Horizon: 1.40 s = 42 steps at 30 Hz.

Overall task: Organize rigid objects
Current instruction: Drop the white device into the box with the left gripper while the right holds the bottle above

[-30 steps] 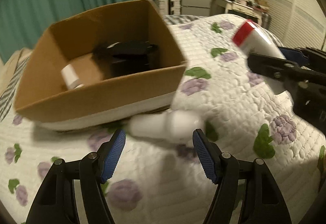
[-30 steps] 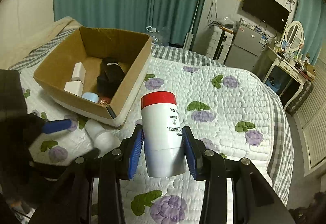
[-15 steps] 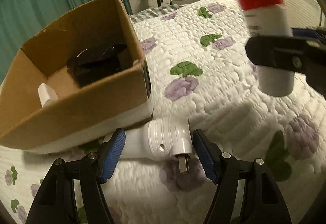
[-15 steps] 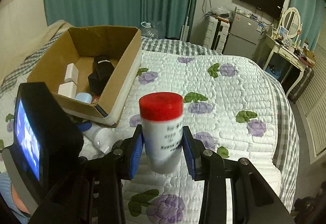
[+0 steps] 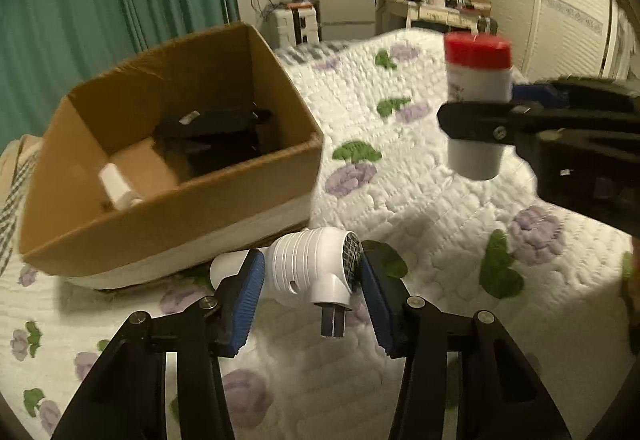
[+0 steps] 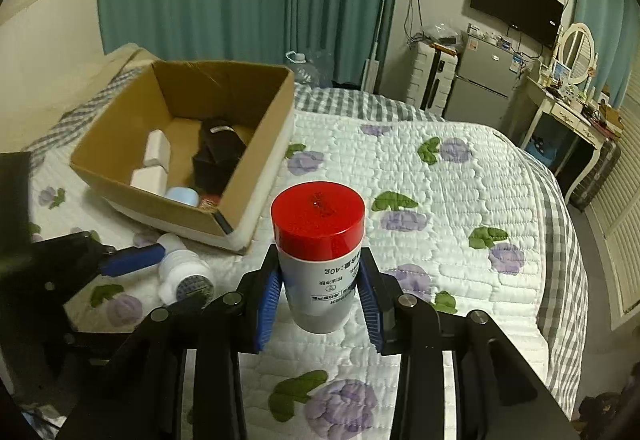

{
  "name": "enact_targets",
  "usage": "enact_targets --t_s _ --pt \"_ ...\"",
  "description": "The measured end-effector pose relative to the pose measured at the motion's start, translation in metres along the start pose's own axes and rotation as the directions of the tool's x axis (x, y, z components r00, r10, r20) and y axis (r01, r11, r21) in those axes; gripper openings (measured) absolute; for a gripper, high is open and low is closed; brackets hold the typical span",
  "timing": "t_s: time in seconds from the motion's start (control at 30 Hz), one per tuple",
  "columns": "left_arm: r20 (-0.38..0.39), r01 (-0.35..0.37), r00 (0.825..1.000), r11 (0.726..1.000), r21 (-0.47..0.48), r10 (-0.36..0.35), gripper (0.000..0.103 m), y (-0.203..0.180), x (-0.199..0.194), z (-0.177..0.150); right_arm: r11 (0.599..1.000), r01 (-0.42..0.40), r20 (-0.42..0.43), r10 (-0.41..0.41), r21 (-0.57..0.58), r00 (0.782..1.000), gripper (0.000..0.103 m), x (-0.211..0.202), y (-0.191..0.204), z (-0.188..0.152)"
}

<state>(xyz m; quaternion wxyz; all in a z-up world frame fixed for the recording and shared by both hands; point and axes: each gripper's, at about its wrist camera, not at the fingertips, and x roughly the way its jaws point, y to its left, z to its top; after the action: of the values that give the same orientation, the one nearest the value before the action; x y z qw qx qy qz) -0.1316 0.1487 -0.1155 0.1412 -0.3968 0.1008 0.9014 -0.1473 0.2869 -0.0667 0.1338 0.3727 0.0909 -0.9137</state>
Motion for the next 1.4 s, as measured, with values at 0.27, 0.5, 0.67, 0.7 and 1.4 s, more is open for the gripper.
enact_targets --t_s 0.27,0.5,0.67,0.7,1.4 --pt "0.117 0.015 0.993 1.000 -0.027 -0.012 0.049 0.014 -0.064 0.025 1.000 -0.016 0.036 0.016 -0.006 0.999 0.036 -0.029 0.016 0.011" --pt "0.199 0.006 0.980 0.999 -0.053 0.004 0.010 0.050 -0.106 0.054 0.999 -0.007 0.090 0.012 -0.050 0.996 0.036 -0.053 0.040 0.036" --pt "0.182 0.001 0.983 0.999 -0.048 0.008 0.007 0.072 -0.097 0.052 0.997 -0.016 0.101 0.024 -0.074 0.995 0.036 -0.047 0.057 0.049" --pt "0.175 0.005 0.985 0.999 -0.040 0.002 0.008 0.073 -0.093 0.047 0.997 -0.018 0.099 0.026 -0.076 0.995 0.036 -0.045 0.057 0.048" --pt "-0.156 0.128 0.986 0.877 0.463 -0.062 0.062 0.005 0.036 -0.027 0.996 -0.086 -0.057 0.086 0.001 0.995 0.036 0.014 0.017 0.000"
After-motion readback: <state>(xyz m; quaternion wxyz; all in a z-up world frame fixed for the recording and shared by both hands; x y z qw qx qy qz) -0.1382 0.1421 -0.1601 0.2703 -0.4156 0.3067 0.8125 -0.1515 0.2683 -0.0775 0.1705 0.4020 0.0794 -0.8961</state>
